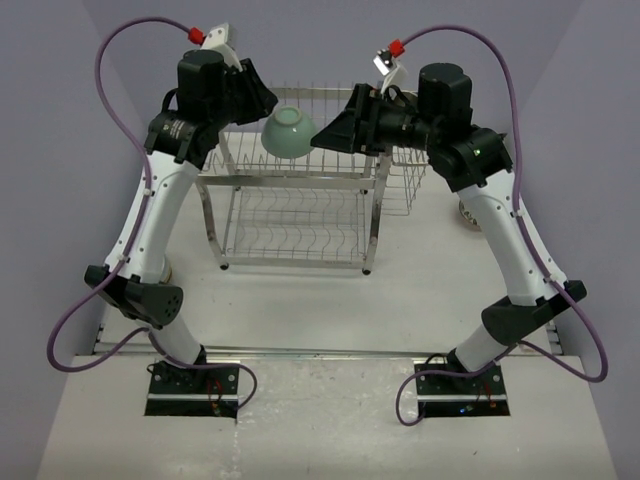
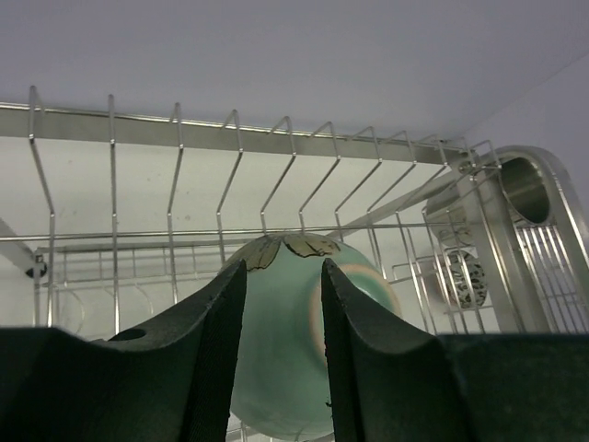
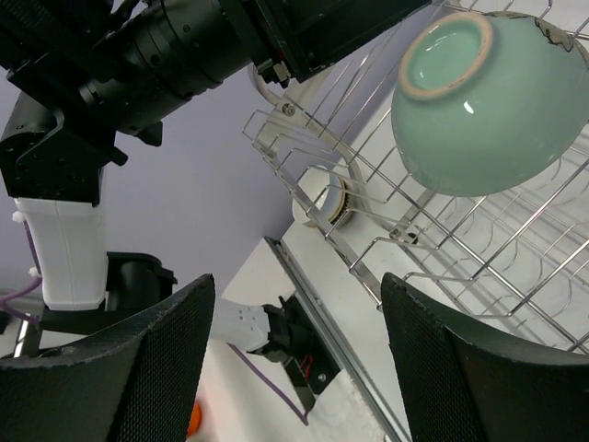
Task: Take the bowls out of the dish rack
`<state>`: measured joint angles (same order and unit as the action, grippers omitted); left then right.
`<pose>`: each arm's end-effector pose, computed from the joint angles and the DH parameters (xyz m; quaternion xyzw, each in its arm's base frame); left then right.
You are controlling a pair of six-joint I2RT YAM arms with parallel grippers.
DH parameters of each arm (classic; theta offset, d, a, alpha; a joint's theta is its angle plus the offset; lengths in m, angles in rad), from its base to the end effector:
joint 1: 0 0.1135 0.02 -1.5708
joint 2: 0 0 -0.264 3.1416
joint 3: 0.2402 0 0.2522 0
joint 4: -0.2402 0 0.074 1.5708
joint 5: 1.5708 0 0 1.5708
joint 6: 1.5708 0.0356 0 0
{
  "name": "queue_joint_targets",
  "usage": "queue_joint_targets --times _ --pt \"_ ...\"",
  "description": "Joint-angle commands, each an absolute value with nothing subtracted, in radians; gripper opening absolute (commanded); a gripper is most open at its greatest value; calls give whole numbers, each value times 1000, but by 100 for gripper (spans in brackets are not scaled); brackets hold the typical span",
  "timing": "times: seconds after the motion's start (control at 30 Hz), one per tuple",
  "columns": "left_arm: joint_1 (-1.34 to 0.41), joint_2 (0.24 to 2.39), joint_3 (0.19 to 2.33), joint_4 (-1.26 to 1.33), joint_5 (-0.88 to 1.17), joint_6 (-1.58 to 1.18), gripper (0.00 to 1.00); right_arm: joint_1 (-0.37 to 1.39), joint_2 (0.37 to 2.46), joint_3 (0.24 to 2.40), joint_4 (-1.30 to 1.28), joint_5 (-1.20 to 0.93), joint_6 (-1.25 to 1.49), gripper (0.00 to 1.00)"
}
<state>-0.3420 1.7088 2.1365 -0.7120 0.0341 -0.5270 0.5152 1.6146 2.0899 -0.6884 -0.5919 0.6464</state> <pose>0.3383 -0.1217 0.5005 -0.0637 0.7976 -0.2648 0.5382 0.2714 0.1765 0.5208 -0.1339 0.7549 0.5193 0.3776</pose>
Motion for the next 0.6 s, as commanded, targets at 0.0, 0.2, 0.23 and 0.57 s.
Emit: queue_joint_targets --times 0.0,0.2,0.23,0.57 --pt "-359 1698 2178 -782 -98 -476 40 517 1605 2088 -647 -581 632 74" --pt "-364 1763 2258 -883 -69 -457 57 518 1603 2083 -643 -583 638 74" --pt "-365 1766 2255 -884 -61 -456 59 517 1601 2079 -643 -581 637 73" --pt "-374 1738 2233 -896 -37 -463 84 518 1582 2054 -649 -569 620 74"
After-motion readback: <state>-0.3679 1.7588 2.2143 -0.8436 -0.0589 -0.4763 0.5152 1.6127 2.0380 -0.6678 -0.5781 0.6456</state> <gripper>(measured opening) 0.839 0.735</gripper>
